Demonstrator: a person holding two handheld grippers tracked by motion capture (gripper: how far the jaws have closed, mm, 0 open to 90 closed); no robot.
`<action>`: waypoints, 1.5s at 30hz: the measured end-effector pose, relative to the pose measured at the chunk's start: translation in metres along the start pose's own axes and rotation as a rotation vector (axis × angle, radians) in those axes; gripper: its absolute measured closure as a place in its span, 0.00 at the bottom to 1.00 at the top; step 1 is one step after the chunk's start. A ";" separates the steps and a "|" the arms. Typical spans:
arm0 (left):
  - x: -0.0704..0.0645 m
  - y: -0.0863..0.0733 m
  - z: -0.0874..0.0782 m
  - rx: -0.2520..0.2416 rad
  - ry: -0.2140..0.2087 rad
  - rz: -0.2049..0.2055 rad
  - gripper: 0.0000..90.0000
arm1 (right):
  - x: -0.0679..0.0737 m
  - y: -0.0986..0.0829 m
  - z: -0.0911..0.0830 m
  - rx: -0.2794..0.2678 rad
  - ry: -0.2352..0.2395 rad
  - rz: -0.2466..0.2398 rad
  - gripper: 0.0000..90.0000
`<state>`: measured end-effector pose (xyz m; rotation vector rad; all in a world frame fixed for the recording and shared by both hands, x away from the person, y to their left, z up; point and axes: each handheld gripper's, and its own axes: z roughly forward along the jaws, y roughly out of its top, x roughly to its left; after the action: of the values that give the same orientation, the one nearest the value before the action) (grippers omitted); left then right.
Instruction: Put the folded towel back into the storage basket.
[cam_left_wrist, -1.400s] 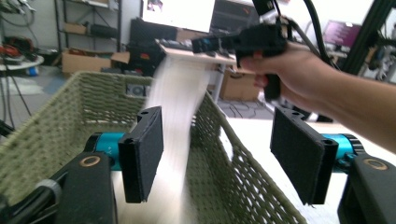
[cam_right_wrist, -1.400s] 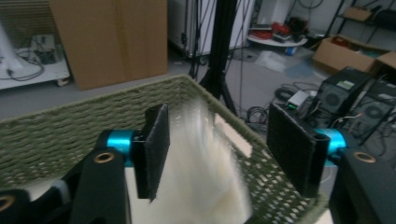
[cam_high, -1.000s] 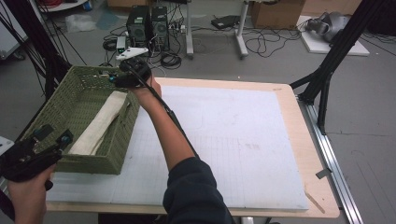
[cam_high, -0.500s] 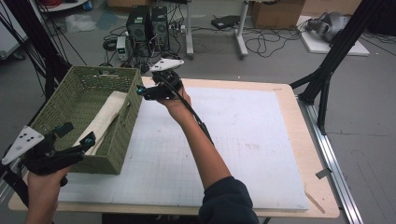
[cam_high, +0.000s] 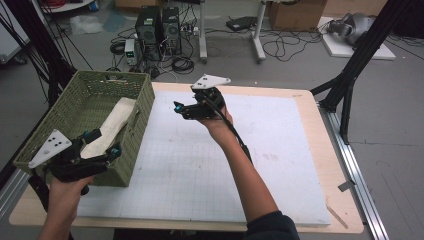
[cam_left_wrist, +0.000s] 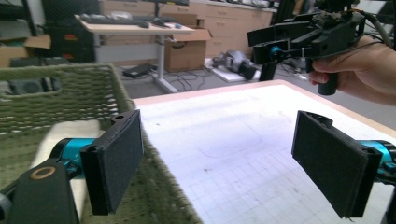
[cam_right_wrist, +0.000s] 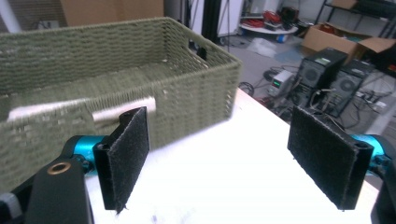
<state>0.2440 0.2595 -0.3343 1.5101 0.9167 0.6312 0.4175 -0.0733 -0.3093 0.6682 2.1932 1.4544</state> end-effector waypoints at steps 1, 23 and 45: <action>-0.001 0.000 0.002 -0.001 -0.007 0.001 0.19 | -0.002 -0.003 -0.005 -0.001 -0.009 -0.002 0.22; -0.033 0.000 0.042 -0.014 -0.170 0.043 0.19 | -0.015 -0.072 -0.110 -0.004 -0.143 0.029 0.20; -0.056 -0.023 0.090 0.034 -0.292 0.068 0.19 | -0.015 -0.146 -0.194 -0.006 -0.339 0.062 0.20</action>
<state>0.2829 0.1623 -0.3643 1.6188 0.6576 0.4299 0.2921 -0.2721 -0.3732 0.9139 1.9211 1.2685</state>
